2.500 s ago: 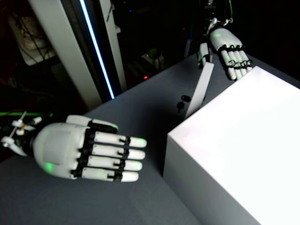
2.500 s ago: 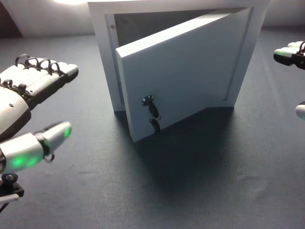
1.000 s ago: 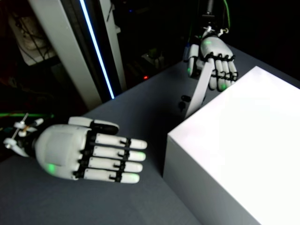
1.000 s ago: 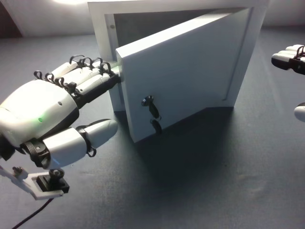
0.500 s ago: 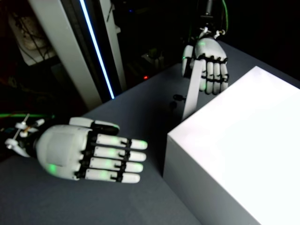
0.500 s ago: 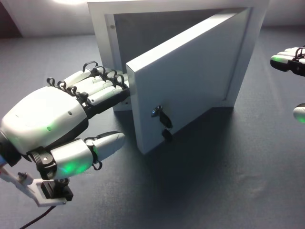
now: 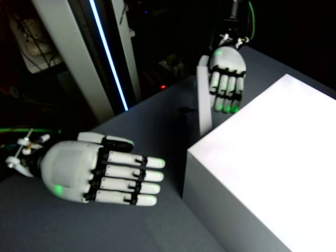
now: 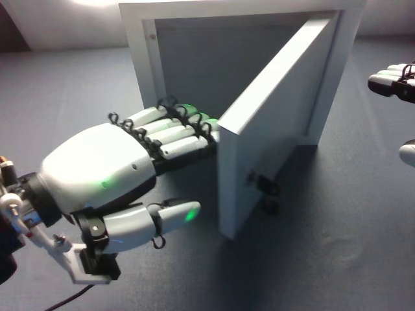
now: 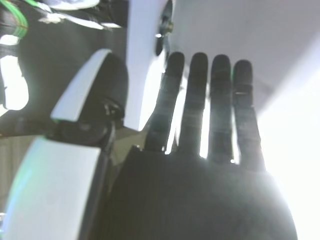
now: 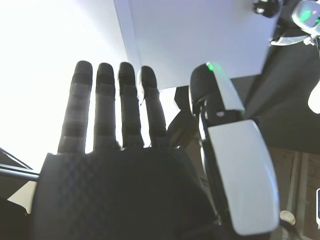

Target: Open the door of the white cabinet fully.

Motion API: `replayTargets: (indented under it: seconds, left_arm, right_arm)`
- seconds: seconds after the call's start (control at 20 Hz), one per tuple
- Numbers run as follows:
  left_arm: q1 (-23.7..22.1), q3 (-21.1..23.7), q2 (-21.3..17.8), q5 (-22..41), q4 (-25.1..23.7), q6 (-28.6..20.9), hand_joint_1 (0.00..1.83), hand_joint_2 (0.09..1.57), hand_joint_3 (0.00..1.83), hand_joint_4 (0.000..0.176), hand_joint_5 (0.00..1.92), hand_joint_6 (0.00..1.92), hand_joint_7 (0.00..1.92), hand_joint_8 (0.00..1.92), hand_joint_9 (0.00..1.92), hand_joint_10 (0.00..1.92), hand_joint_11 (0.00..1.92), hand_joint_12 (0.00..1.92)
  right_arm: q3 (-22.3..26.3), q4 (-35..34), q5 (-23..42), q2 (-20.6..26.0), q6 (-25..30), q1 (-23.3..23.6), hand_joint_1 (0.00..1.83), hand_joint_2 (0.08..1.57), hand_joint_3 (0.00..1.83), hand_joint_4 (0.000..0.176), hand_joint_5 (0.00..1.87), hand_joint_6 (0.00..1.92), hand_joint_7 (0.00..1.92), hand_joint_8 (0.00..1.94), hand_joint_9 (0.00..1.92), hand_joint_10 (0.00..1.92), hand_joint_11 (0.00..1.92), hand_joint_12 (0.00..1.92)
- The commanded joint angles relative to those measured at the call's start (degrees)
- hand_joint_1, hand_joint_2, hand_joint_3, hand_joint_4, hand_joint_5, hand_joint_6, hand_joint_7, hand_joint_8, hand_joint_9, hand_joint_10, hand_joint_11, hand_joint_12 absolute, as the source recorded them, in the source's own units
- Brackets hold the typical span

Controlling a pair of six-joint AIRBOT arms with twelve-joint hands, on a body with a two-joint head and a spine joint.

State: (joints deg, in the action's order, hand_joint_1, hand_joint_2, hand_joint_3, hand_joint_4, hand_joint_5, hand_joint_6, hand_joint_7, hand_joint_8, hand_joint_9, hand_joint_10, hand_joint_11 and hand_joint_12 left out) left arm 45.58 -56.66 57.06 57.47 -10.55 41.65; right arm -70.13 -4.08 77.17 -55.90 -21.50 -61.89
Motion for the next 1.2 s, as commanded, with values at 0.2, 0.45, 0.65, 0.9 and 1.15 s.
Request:
replayTargets:
  seconds: [0.2,0.45,0.65,0.9,1.15]
  left_arm:
    - [-3.57,-1.20,1.99,2.68,-3.55,-1.95,0.37,1.49,0.00,0.000,0.21,0.01,0.21,0.01,0.19,0.01,0.07,0.37]
    - [-7.07,-2.63,4.55,0.79,-7.28,-3.66,0.56,1.43,0.00,0.000,0.26,0.00,0.21,0.01,0.21,0.01,0.08,0.42]
    - [-8.80,-3.34,6.12,0.13,-9.18,-4.75,0.59,1.41,0.00,0.000,0.24,0.00,0.20,0.01,0.17,0.01,0.02,0.41]
    - [-10.22,-3.58,7.68,0.31,-10.19,-4.85,0.47,1.45,0.01,0.000,0.28,0.01,0.23,0.00,0.20,0.00,0.02,0.46]
    - [-11.70,-4.33,10.00,0.05,-11.77,-5.79,0.71,1.30,0.00,0.000,0.27,0.00,0.23,0.00,0.19,0.00,0.03,0.46]
  right_arm:
    - [-0.27,-1.60,6.78,0.06,0.74,0.20,0.61,1.33,0.00,0.000,0.32,0.00,0.31,0.00,0.23,0.00,0.20,0.02]
    - [-0.32,-1.63,6.78,0.06,0.76,0.20,0.66,1.34,0.00,0.000,0.34,0.00,0.33,0.00,0.25,0.00,0.22,0.02]
    - [-0.34,-1.64,6.78,0.06,0.76,0.20,0.69,1.33,0.00,0.000,0.34,0.00,0.35,0.00,0.27,0.01,0.23,0.03]
    - [-0.34,-1.75,6.78,0.05,0.76,0.20,0.69,1.33,0.00,0.000,0.35,0.00,0.35,0.00,0.28,0.00,0.24,0.03]
    - [-0.39,-1.87,6.79,0.02,0.76,0.20,0.63,1.34,0.00,0.000,0.32,0.00,0.30,0.00,0.26,0.00,0.23,0.02]
